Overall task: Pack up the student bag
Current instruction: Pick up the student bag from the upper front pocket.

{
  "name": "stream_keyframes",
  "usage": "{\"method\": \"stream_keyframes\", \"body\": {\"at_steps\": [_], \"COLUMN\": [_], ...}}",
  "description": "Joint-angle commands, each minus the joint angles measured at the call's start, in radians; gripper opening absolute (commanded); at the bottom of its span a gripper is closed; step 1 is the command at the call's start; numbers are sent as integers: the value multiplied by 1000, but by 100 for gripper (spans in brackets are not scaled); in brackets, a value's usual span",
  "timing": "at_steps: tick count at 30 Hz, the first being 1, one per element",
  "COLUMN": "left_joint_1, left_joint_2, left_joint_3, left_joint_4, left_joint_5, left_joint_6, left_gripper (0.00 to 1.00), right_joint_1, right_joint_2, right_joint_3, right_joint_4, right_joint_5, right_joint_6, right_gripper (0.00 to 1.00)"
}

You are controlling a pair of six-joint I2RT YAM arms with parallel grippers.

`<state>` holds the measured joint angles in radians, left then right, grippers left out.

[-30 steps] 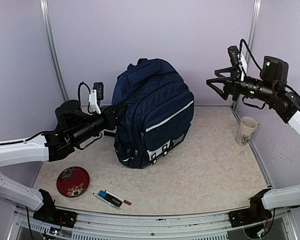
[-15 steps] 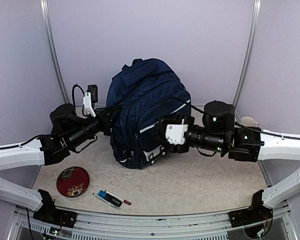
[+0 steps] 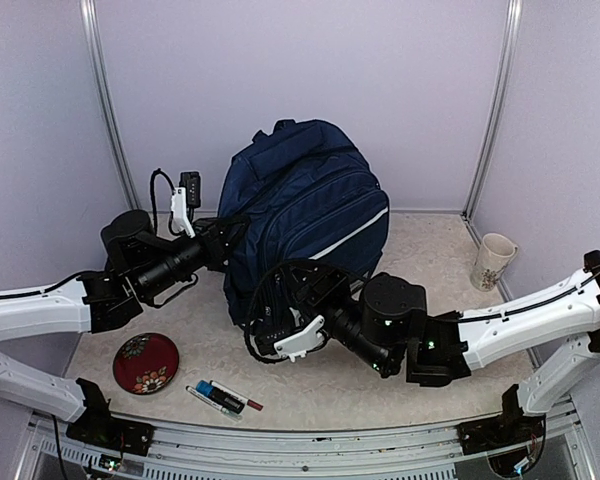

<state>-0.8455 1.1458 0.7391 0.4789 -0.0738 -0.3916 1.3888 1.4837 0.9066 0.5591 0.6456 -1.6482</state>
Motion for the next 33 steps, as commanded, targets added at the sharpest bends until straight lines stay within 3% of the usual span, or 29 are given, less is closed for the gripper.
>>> {"method": "stream_keyframes", "body": {"at_steps": [1, 5, 12, 23, 33], "left_joint_1": [-26, -41, -49, -49, -49], "left_joint_2": [-32, -22, -5, -4, -4], "left_joint_3": [31, 32, 46, 49, 52], "left_joint_4": [291, 305, 305, 296, 296], "left_joint_5": [-5, -2, 5, 1, 11], "left_joint_6": [44, 51, 56, 62, 55], "left_gripper": [0, 0, 0, 0, 0], "right_joint_1": [28, 30, 68, 163, 116], "right_joint_2": [47, 80, 109, 87, 118], "right_joint_3": [-2, -14, 17, 71, 74], "right_joint_4": [99, 163, 134, 21, 17], "right_joint_5": [135, 212, 244, 246, 207], "right_joint_6": [-179, -275, -326, -283, -257], "right_gripper": [65, 65, 66, 69, 72]}}
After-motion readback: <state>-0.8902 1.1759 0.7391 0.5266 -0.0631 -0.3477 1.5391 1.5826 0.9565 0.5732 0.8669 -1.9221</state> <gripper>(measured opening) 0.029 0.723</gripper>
